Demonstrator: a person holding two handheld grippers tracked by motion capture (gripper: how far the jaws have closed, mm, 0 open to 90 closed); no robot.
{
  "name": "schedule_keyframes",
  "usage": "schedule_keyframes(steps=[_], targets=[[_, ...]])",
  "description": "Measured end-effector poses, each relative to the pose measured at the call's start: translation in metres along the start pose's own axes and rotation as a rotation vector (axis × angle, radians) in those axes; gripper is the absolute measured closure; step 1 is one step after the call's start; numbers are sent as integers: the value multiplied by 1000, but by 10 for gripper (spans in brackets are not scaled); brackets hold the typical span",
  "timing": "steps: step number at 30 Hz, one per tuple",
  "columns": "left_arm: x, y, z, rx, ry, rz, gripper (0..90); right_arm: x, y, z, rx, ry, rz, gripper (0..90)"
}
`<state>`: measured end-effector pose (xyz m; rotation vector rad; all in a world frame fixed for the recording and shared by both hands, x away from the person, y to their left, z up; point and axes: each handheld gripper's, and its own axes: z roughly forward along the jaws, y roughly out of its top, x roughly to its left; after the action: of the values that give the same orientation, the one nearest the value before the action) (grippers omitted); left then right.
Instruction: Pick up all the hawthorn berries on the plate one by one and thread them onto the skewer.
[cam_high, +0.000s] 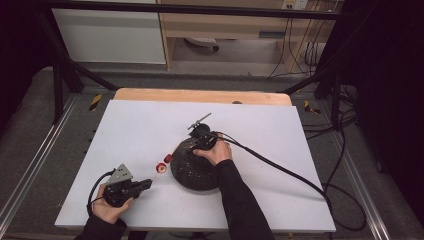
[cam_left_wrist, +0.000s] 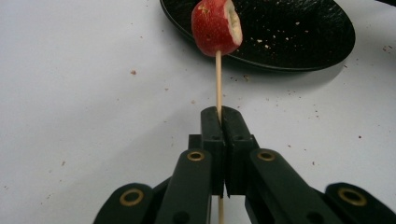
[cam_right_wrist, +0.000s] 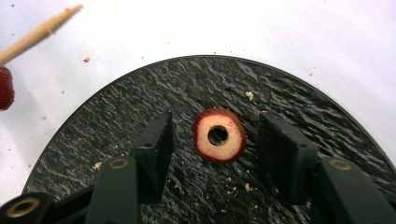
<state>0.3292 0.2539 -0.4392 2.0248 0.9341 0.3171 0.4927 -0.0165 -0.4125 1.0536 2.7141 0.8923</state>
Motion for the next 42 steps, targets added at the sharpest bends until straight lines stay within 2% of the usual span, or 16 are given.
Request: schedule_keyframes(steps=[11,16,25,28,36,42], targets=[[0,0,0,-1,0,-1,883,-3,2,7,33,-3,7,612],[0,0,0,-1,0,0,883,-3,2,8,34,2,19,621],[-1,0,0,-2,1,1,883,3,2,-8,7,6,29,623],[-1,0,0,-3,1,3,883,4,1,-16,-10,-1,40,623],[-3,0,-1,-7,-2,7,883,10,-18,-37,-92,34,72,623],[-6,0,-2,-15,1,4,883,18,-37,-50,-205,84,103,624]])
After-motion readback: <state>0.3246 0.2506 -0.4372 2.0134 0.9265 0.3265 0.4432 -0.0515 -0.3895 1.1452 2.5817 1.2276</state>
